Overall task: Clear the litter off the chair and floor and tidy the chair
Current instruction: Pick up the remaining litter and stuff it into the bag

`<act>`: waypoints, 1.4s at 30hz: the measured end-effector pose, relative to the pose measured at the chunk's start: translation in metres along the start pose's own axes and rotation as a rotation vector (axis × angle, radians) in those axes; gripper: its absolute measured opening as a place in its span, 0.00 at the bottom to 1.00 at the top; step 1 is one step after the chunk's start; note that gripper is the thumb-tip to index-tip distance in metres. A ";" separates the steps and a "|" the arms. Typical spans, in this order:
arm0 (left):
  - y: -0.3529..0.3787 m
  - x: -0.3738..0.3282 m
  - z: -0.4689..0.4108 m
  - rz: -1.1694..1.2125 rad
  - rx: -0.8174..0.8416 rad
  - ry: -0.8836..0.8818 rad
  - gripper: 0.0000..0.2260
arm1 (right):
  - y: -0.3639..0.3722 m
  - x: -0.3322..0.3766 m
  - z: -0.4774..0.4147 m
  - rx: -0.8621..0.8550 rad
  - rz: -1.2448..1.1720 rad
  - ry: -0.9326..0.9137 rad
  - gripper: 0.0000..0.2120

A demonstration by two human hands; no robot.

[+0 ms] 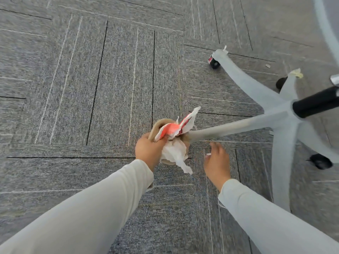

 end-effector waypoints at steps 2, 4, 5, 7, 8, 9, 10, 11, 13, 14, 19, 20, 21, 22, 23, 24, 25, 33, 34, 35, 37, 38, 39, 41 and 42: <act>0.003 0.001 0.001 0.001 -0.003 -0.003 0.06 | 0.005 -0.014 0.000 0.083 0.068 0.037 0.22; 0.003 0.004 0.000 0.020 -0.006 -0.034 0.06 | 0.005 -0.020 -0.001 0.060 0.017 0.039 0.20; 0.001 0.006 -0.001 0.037 -0.008 -0.058 0.05 | 0.004 -0.020 -0.002 0.033 -0.033 0.041 0.18; -0.006 0.008 -0.006 0.052 -0.031 -0.096 0.06 | -0.001 -0.018 -0.004 -0.001 -0.085 0.034 0.12; -0.012 0.009 -0.008 0.046 -0.049 -0.107 0.07 | -0.002 -0.016 -0.005 -0.008 -0.080 0.025 0.09; -0.017 0.010 -0.011 0.036 -0.065 -0.114 0.08 | -0.003 -0.014 -0.006 -0.011 -0.086 0.020 0.07; -0.022 0.010 -0.012 0.029 -0.078 -0.122 0.09 | -0.005 -0.011 -0.006 -0.006 -0.115 0.031 0.06; -0.028 0.011 -0.013 0.025 -0.090 -0.130 0.08 | -0.008 -0.005 -0.003 0.005 -0.166 0.050 0.05; -0.036 0.013 -0.009 0.017 -0.100 -0.151 0.07 | -0.015 0.012 0.008 0.044 -0.319 0.078 0.04; -0.040 0.015 -0.006 0.016 -0.110 -0.167 0.07 | -0.020 0.026 0.017 0.054 -0.400 0.068 0.04; -0.057 -0.001 0.033 -0.079 -0.141 -0.135 0.04 | -0.074 0.111 0.062 -0.023 -0.777 -0.014 0.12; -0.061 -0.010 0.042 -0.071 -0.141 -0.136 0.05 | -0.085 0.127 0.066 -0.012 -0.839 -0.010 0.13; -0.065 -0.020 0.052 -0.046 -0.148 -0.146 0.06 | -0.095 0.143 0.070 0.000 -0.878 -0.006 0.14; -0.070 -0.030 0.060 -0.018 -0.157 -0.153 0.07 | -0.105 0.157 0.073 0.015 -0.904 0.000 0.15; -0.077 -0.043 0.069 0.012 -0.161 -0.162 0.09 | -0.116 0.171 0.076 0.031 -0.916 0.010 0.15; -0.083 -0.056 0.078 0.046 -0.155 -0.167 0.10 | -0.125 0.183 0.081 0.047 -0.922 0.019 0.16; -0.089 -0.067 0.087 0.080 -0.145 -0.175 0.09 | -0.133 0.191 0.085 0.055 -0.914 0.021 0.17; -0.180 -0.166 0.132 0.260 -0.131 -0.312 0.13 | -0.216 0.292 0.119 0.095 -0.685 -0.150 0.12; -0.192 -0.181 0.137 0.273 -0.137 -0.335 0.13 | -0.228 0.306 0.122 0.114 -0.637 -0.198 0.13; -0.202 -0.192 0.140 0.288 -0.142 -0.346 0.13 | -0.237 0.317 0.125 0.135 -0.597 -0.241 0.13; -0.223 -0.225 0.146 0.286 -0.160 -0.360 0.11 | -0.266 0.344 0.128 0.161 -0.583 -0.275 0.13; -0.232 -0.242 0.148 0.273 -0.174 -0.350 0.10 | -0.281 0.356 0.127 0.164 -0.613 -0.275 0.12; -0.238 -0.259 0.149 0.249 -0.184 -0.325 0.09 | -0.297 0.367 0.125 0.159 -0.652 -0.262 0.11; -0.246 -0.298 0.146 0.189 -0.205 -0.278 0.09 | -0.327 0.387 0.110 0.139 -0.719 -0.203 0.09; -0.247 -0.315 0.143 0.162 -0.217 -0.263 0.09 | -0.339 0.394 0.102 0.123 -0.732 -0.175 0.08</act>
Point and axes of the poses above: each hand's wrist, its own z-axis away from the middle knuckle, its own y-axis out of the palm, x = y × z, the point moved 3 cm from there along -z, towards the middle knuckle, and after that the axes turned 9 degrees about -x, right-handed, at the moved point
